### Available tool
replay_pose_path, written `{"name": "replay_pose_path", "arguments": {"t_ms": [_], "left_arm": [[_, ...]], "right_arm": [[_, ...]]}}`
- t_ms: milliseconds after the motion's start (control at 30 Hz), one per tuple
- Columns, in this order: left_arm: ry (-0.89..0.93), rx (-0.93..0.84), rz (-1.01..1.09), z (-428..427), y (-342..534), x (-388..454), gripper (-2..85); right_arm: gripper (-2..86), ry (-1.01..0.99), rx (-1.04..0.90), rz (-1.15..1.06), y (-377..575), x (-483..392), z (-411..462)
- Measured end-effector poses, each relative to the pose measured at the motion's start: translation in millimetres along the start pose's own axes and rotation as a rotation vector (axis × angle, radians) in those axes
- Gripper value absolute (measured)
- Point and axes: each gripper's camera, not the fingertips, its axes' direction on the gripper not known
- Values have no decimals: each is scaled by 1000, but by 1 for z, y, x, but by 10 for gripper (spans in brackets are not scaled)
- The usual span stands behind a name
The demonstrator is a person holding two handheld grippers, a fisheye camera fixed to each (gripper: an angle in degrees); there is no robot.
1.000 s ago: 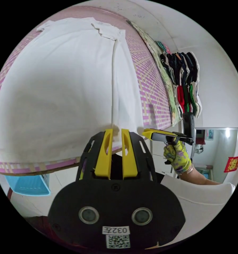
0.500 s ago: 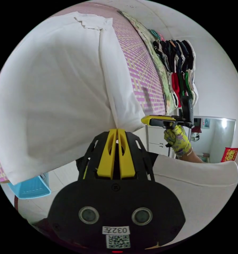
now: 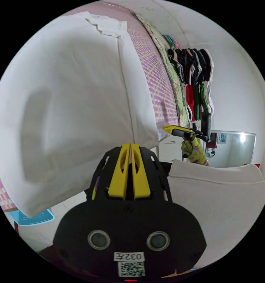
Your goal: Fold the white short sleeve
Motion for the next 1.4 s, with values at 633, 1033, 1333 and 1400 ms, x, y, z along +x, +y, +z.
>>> {"name": "replay_pose_path", "arguments": {"t_ms": [633,1033,1333,1400], "left_arm": [[14,179,-27,25,-127,-124,-9],[-54,334,56,-13,-356,-196,42],[-214,320,118,35,-471,-204,57],[-250,292,133,48,-482,-201,49]], "right_arm": [[65,203,163,-377,-211,-135,-11],[96,397,121,-259,-314,-169,36],[59,392,133,-292,-316,-159,33],[39,369,136,-272,-319,-152,28]]}}
